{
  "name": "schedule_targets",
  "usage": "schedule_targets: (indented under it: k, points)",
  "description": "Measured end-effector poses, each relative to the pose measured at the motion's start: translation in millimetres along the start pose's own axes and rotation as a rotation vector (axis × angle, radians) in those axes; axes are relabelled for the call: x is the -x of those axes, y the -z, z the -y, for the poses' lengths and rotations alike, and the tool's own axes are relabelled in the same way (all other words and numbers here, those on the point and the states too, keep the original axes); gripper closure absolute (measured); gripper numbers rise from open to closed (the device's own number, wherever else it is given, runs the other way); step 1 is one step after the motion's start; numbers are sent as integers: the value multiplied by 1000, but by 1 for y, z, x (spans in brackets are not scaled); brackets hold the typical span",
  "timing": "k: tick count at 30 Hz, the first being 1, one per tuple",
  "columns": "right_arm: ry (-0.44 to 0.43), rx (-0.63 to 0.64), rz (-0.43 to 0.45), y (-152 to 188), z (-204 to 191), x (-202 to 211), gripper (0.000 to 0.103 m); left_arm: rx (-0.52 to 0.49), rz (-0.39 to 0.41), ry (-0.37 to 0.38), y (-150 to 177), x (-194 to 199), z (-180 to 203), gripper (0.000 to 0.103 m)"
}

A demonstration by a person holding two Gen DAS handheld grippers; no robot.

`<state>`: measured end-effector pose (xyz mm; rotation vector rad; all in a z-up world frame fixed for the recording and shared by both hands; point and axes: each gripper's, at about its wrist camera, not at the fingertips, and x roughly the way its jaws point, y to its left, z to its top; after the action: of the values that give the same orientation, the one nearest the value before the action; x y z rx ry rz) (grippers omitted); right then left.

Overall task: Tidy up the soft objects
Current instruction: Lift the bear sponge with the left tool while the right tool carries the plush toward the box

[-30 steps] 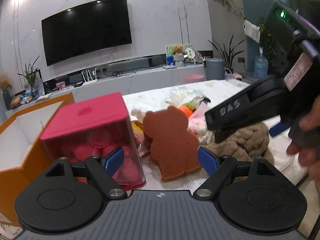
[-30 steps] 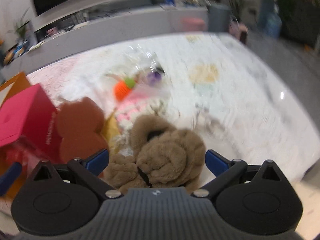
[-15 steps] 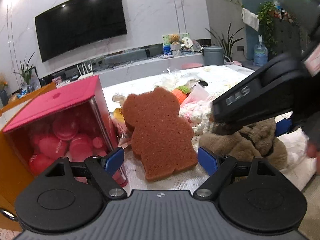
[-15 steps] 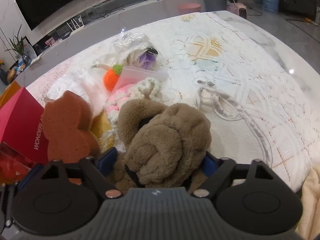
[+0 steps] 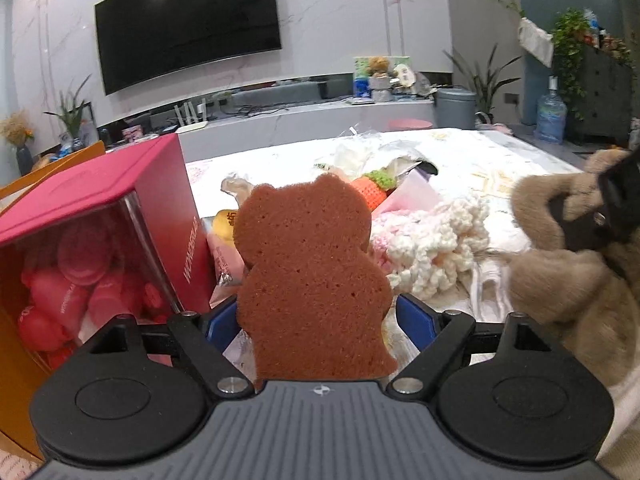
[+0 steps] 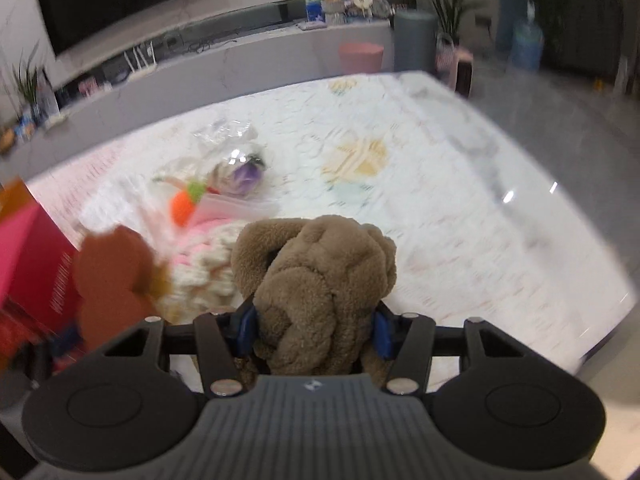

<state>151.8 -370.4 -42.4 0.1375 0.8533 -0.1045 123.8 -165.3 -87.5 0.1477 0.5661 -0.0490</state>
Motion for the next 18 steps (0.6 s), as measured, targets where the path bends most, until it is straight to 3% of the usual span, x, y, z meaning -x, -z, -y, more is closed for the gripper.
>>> schedule_targets:
  k: [4, 7, 15, 17, 18]
  points:
    - [5, -22, -33, 6, 9, -17, 46, -3, -12, -45, 3, -5, 10, 5]
    - [6, -86, -47, 9, 17, -28, 41, 1, -22, -89, 4, -8, 15, 14]
    - [-65, -218, -64, 11, 30, -43, 20, 59, -5, -82, 3, 8, 9, 17]
    - [-57, -209, -54, 14, 28, -47, 23, 69, 10, -64, -1, 16, 6, 17]
    - [-45, -194, -46, 15, 26, -47, 30, 76, 12, -50, -4, 20, 5, 17]
